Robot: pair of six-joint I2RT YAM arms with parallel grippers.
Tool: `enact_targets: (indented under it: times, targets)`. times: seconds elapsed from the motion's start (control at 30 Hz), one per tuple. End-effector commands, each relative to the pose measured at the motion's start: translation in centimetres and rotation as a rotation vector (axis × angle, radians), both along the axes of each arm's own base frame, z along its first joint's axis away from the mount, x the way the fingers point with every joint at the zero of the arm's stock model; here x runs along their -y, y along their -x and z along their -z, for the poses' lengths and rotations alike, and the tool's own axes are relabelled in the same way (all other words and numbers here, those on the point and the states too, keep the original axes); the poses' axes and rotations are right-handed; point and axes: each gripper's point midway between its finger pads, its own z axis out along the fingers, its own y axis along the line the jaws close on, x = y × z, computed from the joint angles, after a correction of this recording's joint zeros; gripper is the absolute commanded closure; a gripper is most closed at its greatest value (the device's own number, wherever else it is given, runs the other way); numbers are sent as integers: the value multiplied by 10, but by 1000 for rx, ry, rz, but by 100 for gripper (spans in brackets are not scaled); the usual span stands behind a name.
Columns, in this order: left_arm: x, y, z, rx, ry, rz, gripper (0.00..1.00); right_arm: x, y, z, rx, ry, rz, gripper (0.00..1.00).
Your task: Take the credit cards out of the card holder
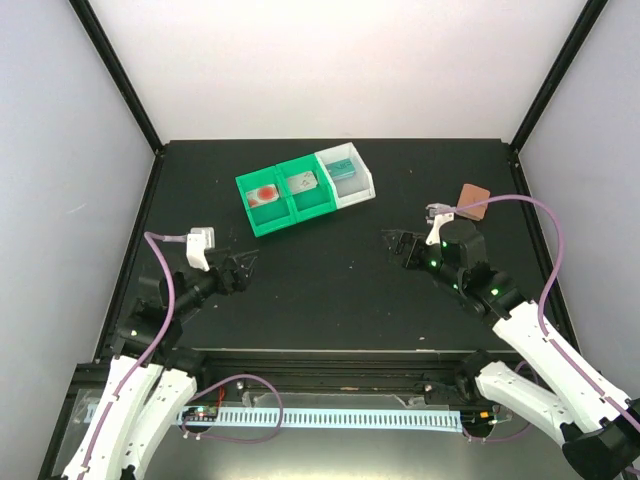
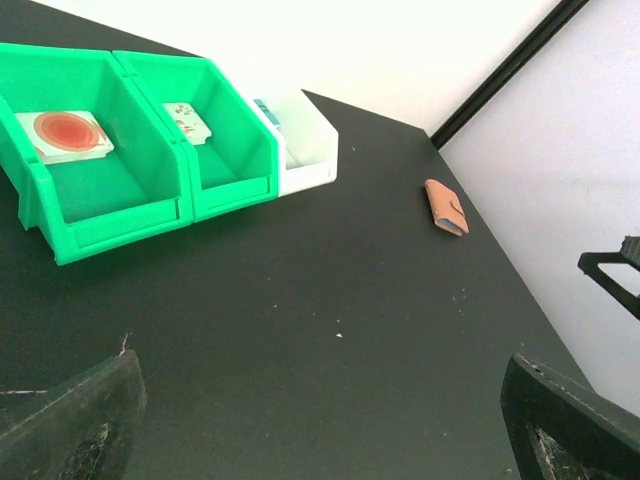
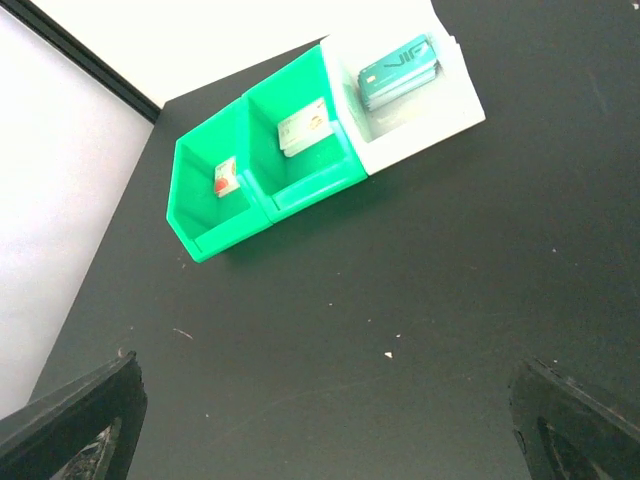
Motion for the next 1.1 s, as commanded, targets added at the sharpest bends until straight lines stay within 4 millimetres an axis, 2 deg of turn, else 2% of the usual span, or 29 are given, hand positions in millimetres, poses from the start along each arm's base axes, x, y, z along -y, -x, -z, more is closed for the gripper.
enact_targets:
  times: [0.0,0.17,0.23,0.37,0.4,0.57,0.63,0.73,0.9,1.0,1.03,1.07]
  targets:
    - [-5,0,-12,70,-21,-15,1,-2,-6,-14,51,-41,9,0]
    - [-6,-1,-16,86,-45,-17,1,-6,-15,-23,110,-31,-1,0]
    - [-5,-3,-15,79,-65,-6,1,-3,-22,-20,128,9,16,0]
    - [-5,-10,-12,38,-87,-8,1,9,-50,-15,127,152,115,0]
    - [-5,-12,-10,26,-86,-12,1,14,-61,-6,105,203,152,0]
    - [-9,-14,-9,34,-118,-29,1,45,-110,21,11,338,290,3]
    - [-14,-16,-8,48,-132,-56,1,60,-129,35,-30,359,330,9]
    - [-15,-14,-6,63,-140,-58,1,90,-154,57,-92,379,391,23]
    - [-11,-9,-8,99,-135,-27,1,145,-183,84,-178,462,514,40]
    - [-8,-8,-8,102,-132,-11,1,166,-196,100,-241,555,553,43]
    - [-7,-7,-8,102,-132,-5,1,171,-200,112,-278,597,554,44]
    - [-6,-7,-8,105,-133,-1,1,176,-204,114,-293,628,558,44]
